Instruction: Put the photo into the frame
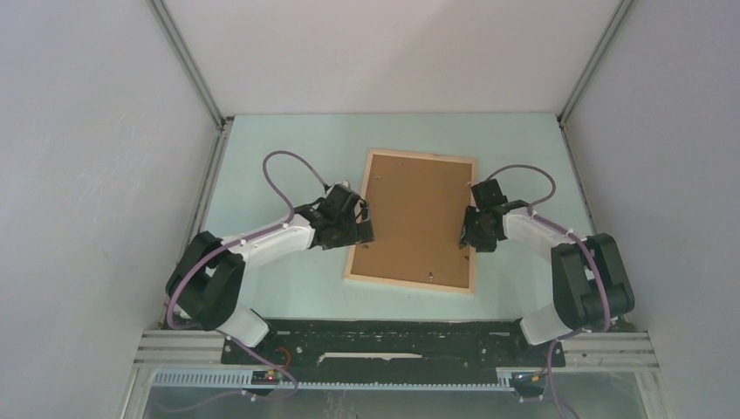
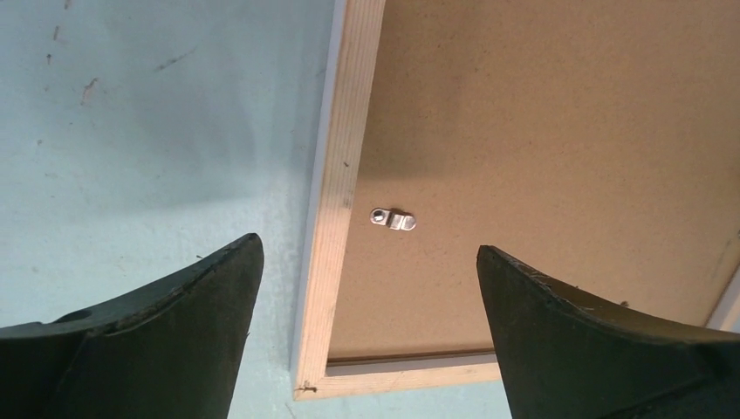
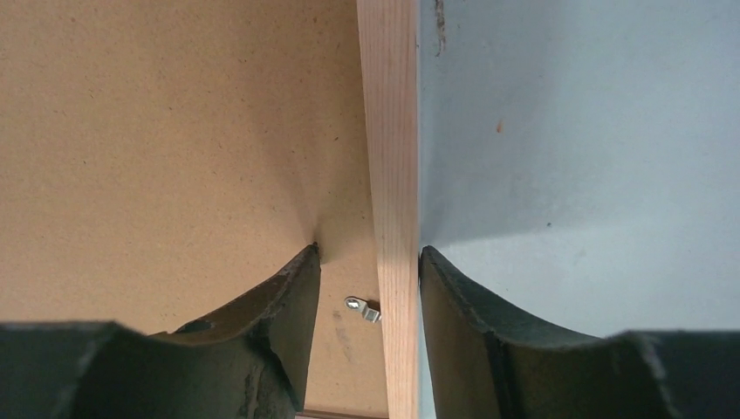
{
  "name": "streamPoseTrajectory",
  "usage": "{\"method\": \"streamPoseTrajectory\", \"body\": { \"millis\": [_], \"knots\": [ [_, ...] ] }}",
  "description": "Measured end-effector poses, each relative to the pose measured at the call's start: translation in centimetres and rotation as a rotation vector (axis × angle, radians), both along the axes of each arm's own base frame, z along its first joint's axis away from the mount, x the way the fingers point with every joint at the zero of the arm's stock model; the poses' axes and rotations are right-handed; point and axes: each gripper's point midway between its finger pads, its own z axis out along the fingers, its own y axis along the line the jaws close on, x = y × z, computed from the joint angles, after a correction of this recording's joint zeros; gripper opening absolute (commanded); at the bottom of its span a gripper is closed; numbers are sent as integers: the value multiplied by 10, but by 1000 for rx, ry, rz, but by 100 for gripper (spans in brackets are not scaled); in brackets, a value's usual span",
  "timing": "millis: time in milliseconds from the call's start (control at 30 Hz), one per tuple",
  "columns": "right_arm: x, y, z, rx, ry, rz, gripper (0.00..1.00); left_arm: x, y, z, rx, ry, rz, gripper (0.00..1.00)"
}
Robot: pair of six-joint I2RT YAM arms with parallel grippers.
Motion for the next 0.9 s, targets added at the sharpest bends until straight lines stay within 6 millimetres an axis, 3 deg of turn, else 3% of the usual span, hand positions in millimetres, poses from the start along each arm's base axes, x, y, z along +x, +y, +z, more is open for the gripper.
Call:
{"method": "streamPoseTrajectory", "body": {
  "millis": [200, 433, 567, 767, 900],
  "knots": [
    [0, 3, -3, 14, 11, 15, 50, -6, 11, -12, 71, 49, 10, 92],
    [1, 3, -4, 13, 13, 17, 47, -10, 9, -32, 88, 128, 71, 87],
    [2, 5, -4, 15, 12, 21, 47, -8, 5, -33, 72, 144, 112, 83],
    [2, 6, -4, 18, 10, 25, 46, -4, 0, -33, 54, 151, 144, 86],
    [2, 7, -4, 19, 10, 27, 46, -3, 0, -33, 58, 158, 161, 80]
  ]
}}
